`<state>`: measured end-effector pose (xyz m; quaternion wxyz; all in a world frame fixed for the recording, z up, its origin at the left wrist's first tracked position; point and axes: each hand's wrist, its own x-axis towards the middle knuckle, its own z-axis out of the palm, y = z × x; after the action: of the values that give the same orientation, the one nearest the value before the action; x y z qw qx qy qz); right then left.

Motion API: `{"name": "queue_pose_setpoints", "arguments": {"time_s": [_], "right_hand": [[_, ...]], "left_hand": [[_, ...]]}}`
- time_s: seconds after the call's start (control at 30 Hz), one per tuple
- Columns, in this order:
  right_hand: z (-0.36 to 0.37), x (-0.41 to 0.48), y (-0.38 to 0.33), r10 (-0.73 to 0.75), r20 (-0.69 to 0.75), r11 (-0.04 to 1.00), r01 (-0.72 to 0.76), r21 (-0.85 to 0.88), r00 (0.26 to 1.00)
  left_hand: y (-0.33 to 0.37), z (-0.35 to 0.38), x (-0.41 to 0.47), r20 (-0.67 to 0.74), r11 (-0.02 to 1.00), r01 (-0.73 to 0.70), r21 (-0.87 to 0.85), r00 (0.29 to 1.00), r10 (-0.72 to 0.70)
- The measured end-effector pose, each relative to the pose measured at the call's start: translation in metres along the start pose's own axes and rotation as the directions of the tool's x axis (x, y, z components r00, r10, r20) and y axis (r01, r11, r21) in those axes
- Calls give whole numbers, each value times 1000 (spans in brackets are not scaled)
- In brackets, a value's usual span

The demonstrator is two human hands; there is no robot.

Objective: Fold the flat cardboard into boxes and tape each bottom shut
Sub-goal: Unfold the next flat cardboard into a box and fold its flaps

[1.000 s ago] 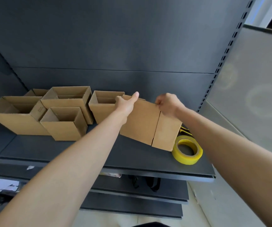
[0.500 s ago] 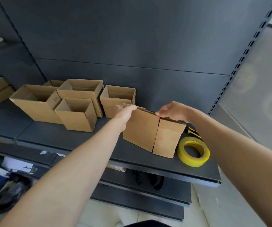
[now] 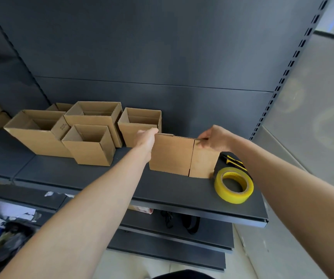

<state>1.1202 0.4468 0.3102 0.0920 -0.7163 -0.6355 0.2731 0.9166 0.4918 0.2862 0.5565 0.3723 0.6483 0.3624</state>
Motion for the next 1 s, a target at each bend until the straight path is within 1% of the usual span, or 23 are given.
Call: {"name": "queue_pose_setpoints", "arguments": {"time_s": [0.1, 0.17, 0.23, 0.27, 0.33, 0.4, 0.5, 0.57, 0.63, 0.7, 0.77, 0.87, 1.0], "right_hand": [[-1, 5, -4, 29, -29, 999, -29, -14, 999], [2, 8, -5, 70, 1, 998, -70, -8, 998], [6, 8, -7, 127, -19, 989, -125, 84, 992], [7, 9, -7, 161, -60, 979, -152, 137, 985], [9, 11, -7, 233, -140, 961, -206, 184, 962], [10, 13, -8, 307, -165, 930, -258, 263, 937], [9, 12, -9, 424, -119, 808, -316, 497, 898], [8, 12, -11, 492, -83, 721, -352, 596, 867], [8, 15, -13, 542, -66, 636, -358, 684, 838], [10, 18, -13, 577, -55, 581, -362, 729, 815], [11, 19, -13, 587, -52, 583, -377, 720, 808], [10, 18, -14, 560, -47, 626, -386, 678, 827], [9, 17, -13, 421, 24, 672, -329, 663, 907]], "left_hand": [[3, -4, -3, -3, 999, 28, 32, 1000, -28], [3, -6, -3, 8, 998, 33, 58, 999, -33], [3, -7, -4, 24, 997, 21, 71, 999, -23], [3, -8, -4, 33, 997, 17, 76, 999, -19], [3, -9, -5, 57, 994, 16, 108, 998, -22], [4, -9, -6, 79, 990, 16, 139, 996, -27], [5, -8, -5, 94, 988, 22, 153, 995, -36], [6, -8, -4, 93, 987, 22, 158, 995, -37], [6, -8, -2, 105, 987, 25, 159, 994, -42], [7, -6, -2, 107, 986, 20, 168, 994, -38], [8, -5, -2, 106, 980, 11, 199, 994, -32], [10, -2, 0, 105, 967, -3, 253, 994, -24], [13, -4, 5, 80, 972, 27, 234, 996, -47]]}}
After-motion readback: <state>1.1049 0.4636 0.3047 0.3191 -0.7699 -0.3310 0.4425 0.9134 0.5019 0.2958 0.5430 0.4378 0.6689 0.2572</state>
